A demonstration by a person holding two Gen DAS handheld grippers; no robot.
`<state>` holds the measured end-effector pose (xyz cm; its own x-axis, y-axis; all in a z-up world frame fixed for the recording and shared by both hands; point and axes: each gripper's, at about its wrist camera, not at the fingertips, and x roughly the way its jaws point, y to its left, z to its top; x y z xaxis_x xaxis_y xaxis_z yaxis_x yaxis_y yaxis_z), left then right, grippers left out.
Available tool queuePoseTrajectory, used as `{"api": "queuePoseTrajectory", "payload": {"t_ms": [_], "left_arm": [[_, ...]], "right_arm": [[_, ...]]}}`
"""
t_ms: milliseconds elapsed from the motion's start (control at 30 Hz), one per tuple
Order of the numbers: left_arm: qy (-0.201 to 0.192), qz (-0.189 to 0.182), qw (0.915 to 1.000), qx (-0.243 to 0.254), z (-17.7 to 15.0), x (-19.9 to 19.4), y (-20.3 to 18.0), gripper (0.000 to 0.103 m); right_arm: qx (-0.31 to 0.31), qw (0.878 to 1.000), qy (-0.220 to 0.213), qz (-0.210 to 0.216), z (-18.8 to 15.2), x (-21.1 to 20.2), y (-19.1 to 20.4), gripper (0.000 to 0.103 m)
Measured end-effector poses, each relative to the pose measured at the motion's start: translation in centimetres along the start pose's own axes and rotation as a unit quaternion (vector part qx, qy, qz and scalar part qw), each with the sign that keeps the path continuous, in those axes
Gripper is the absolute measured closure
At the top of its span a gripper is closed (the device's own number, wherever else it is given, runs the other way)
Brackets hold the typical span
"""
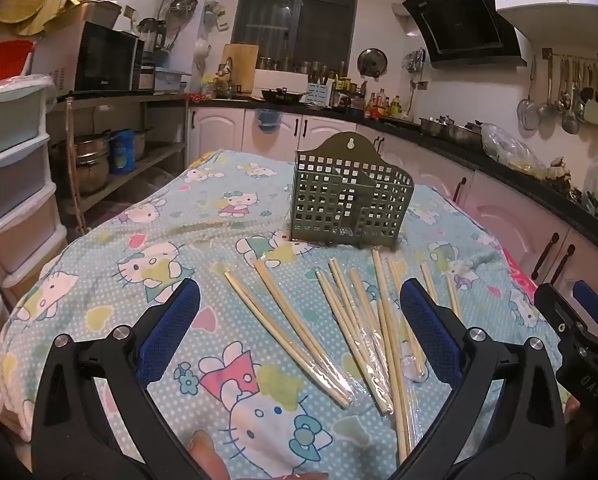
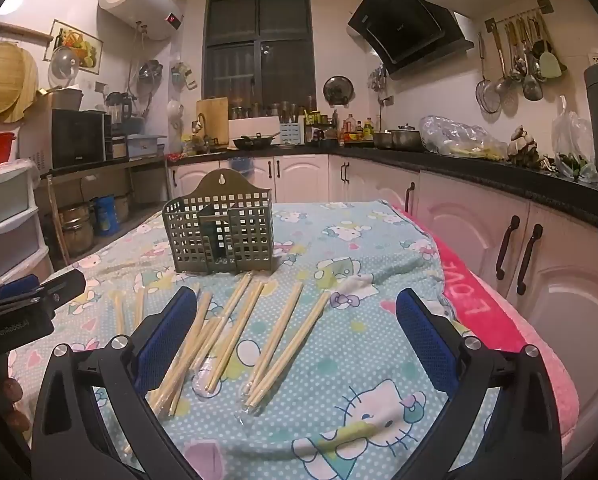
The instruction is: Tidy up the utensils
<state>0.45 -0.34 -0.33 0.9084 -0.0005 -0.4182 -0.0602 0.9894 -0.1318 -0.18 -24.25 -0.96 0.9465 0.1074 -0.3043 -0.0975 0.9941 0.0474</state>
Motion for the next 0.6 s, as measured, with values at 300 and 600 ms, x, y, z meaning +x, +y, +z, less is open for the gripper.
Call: {"api": "queuePoseTrajectory", "payload": {"t_ms": [300,600], "left_arm": [[-0.001,0.0,1.0,0.003,-0.17,0.01,-0.34,0.011],[0.0,0.001,1.0,0.003,-0.13,0.04,-0.4,0.011]], "right_arm": [[0.001,1.0,-0.001,0.001,0.1,-0.07,0.27,0.006],[0.001,1.0,-0.002,0.001,0.3,-0.23,0.25,0.006]]}}
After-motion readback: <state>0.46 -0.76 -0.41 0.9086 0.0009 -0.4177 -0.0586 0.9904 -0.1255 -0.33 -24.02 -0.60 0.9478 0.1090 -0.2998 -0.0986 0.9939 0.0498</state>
